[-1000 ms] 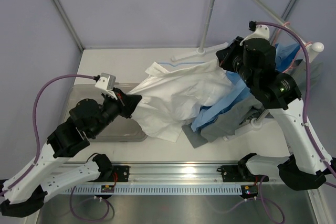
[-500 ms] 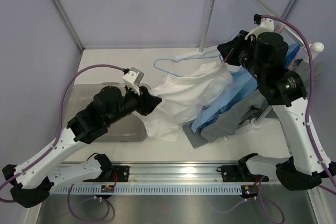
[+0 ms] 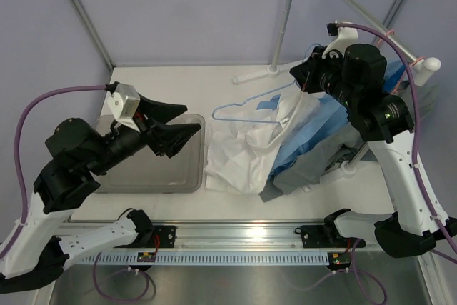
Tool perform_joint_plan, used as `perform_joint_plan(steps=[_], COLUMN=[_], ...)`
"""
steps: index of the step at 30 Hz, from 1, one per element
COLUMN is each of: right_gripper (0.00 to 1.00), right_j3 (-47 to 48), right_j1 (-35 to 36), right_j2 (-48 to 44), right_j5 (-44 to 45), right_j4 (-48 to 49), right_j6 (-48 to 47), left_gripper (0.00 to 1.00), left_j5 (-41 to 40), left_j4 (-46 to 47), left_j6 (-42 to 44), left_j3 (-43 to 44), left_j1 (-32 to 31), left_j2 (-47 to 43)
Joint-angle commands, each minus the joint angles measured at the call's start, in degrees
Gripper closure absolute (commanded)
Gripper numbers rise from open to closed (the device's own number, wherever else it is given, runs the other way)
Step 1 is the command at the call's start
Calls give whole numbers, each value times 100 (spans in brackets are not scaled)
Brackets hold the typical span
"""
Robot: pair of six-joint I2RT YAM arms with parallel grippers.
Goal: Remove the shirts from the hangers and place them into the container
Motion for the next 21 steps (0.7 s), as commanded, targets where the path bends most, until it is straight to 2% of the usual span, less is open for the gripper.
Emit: perform_joint_plan(steps=[1,10,15,17,18,19,21], right_gripper=[100,100,100,100,100,100,100], right_j3=[4,179,232,232,285,337,504], right_j1=[80,238,379,440,458,467,519], right_j2=[2,1,19,1,10,19,97], right_j5=[-467,-801,-704,-757,-757,-801,-819], right_j4=[71,-60,-96,-105,-148,-175,-341], right_j6=[-359,-455,-525,-526,-526,-534,-534], left_gripper=[37,35,38,57,72,100,100], left_j5=[535,852,870,765,721,694,598], left_j4=[-91,93,208,103,76,76,137], left_j6=[196,170,152,161,161,126,65], left_j3=[125,301,344,467,511,573,573], left_j1=[12,12,21,21,12,21,12], left_j2=[488,1234,1499,1665,1727,1771,1824])
